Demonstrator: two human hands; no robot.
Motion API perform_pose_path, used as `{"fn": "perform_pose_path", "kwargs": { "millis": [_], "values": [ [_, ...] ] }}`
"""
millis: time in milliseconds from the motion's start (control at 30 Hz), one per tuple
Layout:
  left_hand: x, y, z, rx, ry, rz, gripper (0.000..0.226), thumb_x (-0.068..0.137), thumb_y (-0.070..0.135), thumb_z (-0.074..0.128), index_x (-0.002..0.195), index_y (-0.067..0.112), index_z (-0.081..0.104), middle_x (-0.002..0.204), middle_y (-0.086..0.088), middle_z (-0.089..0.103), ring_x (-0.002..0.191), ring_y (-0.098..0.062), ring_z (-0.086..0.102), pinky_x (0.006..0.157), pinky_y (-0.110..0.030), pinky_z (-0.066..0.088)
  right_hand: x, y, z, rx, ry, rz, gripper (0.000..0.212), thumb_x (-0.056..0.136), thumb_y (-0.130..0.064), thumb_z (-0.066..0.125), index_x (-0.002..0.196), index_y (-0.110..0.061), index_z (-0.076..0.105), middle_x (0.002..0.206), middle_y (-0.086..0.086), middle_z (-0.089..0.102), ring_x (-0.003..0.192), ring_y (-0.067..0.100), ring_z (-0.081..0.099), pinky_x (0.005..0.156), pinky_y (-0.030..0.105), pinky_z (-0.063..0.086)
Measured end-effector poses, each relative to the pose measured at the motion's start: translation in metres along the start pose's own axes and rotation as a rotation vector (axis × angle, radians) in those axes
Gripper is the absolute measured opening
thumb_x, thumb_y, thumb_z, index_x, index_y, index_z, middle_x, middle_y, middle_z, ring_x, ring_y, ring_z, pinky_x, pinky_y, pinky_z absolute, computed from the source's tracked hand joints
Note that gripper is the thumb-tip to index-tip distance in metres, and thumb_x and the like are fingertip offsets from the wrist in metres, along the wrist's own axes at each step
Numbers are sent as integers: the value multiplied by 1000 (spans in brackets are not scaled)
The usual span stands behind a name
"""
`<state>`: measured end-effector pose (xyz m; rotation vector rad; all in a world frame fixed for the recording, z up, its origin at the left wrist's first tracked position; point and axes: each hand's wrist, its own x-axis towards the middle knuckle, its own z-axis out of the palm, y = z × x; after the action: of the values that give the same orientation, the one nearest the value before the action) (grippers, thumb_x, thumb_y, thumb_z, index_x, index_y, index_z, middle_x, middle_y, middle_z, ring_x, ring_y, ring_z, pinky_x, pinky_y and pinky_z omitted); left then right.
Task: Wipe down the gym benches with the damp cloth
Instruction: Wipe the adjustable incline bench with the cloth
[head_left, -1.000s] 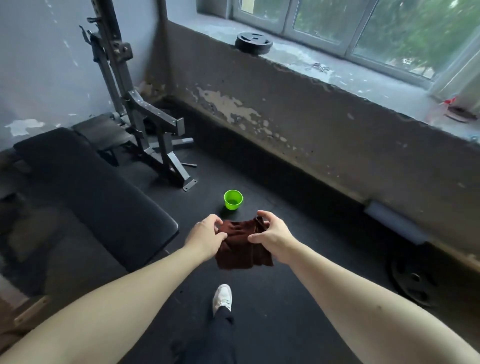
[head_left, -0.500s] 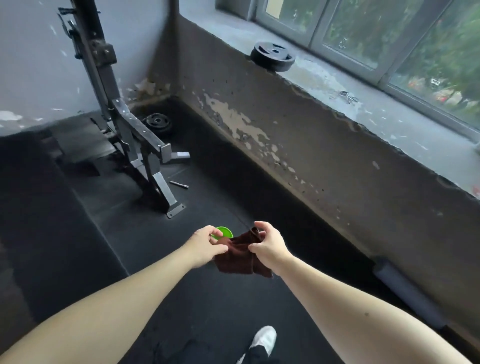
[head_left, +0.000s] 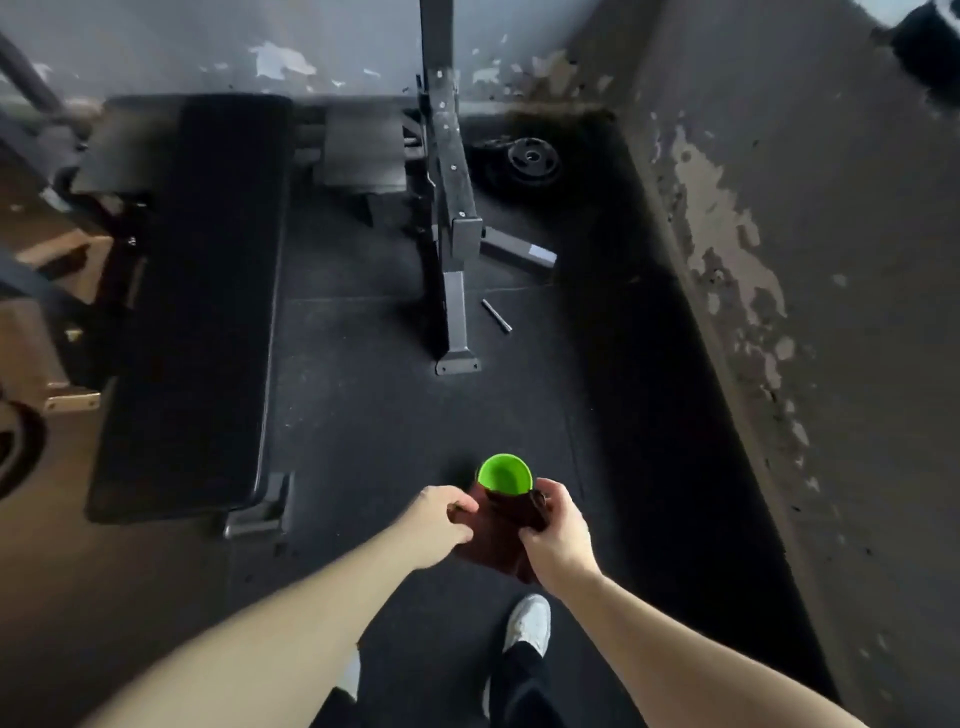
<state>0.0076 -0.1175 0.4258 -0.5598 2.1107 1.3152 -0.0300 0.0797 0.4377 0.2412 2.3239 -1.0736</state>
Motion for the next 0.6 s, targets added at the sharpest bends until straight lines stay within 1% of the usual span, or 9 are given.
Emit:
{"fn": "perform_pose_path", "kwargs": {
  "millis": [67, 100, 133, 167, 233, 333, 433, 500, 600],
  "values": [
    [30, -16, 23, -18, 45, -40, 30, 81, 11, 75, 105, 30, 73, 73, 18, 56, 58, 2, 48, 63, -17, 42, 33, 29, 9, 4, -18, 14, 64, 77, 5, 61, 136, -21, 54, 122, -4, 67, 116, 15, 61, 99, 23, 44],
    [47, -27, 35, -21, 57, -57, 31, 81, 12, 75, 106, 30, 72, 71, 19, 54, 59, 2, 48, 64, -19, 42, 50, 44, 17, 11, -24, 26, 63, 77, 6, 61, 134, -21, 55, 121, -5, 67, 116, 14, 61, 99, 23, 43],
    [65, -41, 48, -28, 65, -69, 32, 81, 12, 74, 107, 32, 72, 74, 18, 56, 61, 0, 49, 68, -20, 43, 66, 59, 26, 17, -30, 44, 62, 78, 7, 61, 133, -21, 55, 121, -5, 66, 116, 14, 61, 100, 23, 43],
    [84, -54, 60, -38, 77, -78, 34, 81, 13, 74, 107, 35, 70, 81, 16, 60, 66, -3, 51, 74, -22, 45, 82, 74, 37, 24, -28, 55, 62, 78, 7, 61, 132, -21, 55, 122, -4, 66, 116, 14, 61, 101, 24, 43],
    [123, -84, 85, -31, 108, -105, 37, 81, 16, 73, 108, 40, 68, 100, 15, 63, 77, -8, 56, 81, -24, 48, 113, 105, 61, 39, -25, 78, 61, 78, 6, 61, 133, -21, 55, 124, -3, 65, 119, 15, 60, 105, 29, 45],
    [186, -129, 122, -16, 162, -119, 37, 81, 17, 71, 112, 37, 69, 114, 17, 63, 85, -14, 61, 87, -28, 51, 165, 154, 100, 71, 14, 102, 61, 80, 6, 61, 135, -20, 55, 124, -4, 66, 119, 14, 61, 107, 32, 46],
    [246, -172, 156, -5, 211, -119, 36, 83, 17, 70, 114, 35, 69, 119, 15, 63, 92, -19, 66, 89, -34, 52, 218, 201, 138, 82, 38, 112, 61, 83, 7, 60, 138, -18, 54, 125, -4, 66, 119, 13, 60, 104, 26, 43],
    [283, -196, 177, 4, 230, -101, 34, 85, 16, 69, 115, 33, 68, 117, 12, 63, 93, -20, 66, 87, -33, 51, 251, 230, 158, 73, 51, 119, 60, 84, 7, 60, 139, -15, 54, 126, -1, 66, 119, 15, 60, 101, 22, 41],
    [333, -222, 201, 42, 239, -70, 33, 87, 15, 68, 117, 30, 66, 117, 10, 61, 97, -21, 65, 85, -33, 50, 294, 268, 181, 54, 77, 136, 60, 84, 7, 61, 141, -12, 53, 130, 4, 65, 122, 20, 60, 102, 23, 40]
  ]
}}
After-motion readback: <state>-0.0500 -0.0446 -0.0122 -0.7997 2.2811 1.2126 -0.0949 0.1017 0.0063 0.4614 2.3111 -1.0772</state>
